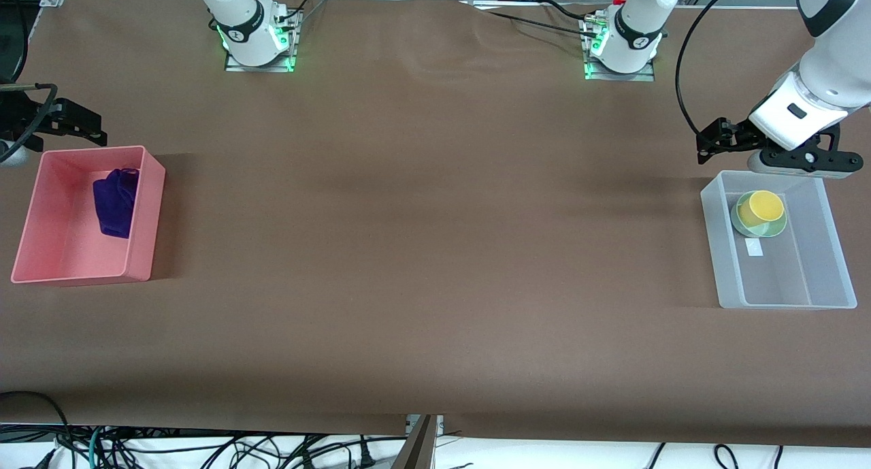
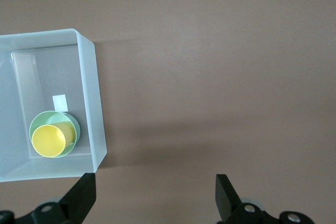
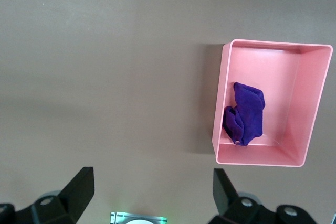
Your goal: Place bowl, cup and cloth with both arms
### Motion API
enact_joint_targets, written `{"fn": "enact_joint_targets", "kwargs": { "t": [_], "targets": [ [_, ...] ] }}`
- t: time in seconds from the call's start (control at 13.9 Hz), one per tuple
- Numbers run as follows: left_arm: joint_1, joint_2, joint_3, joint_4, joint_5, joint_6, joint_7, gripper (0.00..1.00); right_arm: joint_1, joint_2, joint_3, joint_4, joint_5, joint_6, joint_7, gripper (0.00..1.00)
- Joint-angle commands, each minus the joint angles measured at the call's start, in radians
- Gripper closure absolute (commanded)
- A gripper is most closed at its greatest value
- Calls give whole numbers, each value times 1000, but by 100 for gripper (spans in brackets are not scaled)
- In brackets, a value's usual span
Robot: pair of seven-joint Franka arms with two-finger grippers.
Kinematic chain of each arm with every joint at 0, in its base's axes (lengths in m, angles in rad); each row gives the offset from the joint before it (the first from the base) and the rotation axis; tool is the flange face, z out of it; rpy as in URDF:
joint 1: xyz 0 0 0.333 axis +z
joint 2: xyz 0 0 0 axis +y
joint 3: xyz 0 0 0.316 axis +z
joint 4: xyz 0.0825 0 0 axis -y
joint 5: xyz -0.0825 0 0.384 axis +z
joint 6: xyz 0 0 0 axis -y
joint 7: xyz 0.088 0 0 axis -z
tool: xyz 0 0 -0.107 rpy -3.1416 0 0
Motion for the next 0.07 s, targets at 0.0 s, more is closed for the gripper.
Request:
{"fn": "enact_joint_targets", "kwargs": {
  "t": [0.0],
  "targets": [
    [-20,27,20,48,-15,-38,-13,0,-5,4,3,15,4,-2,6,0]
  ]
}}
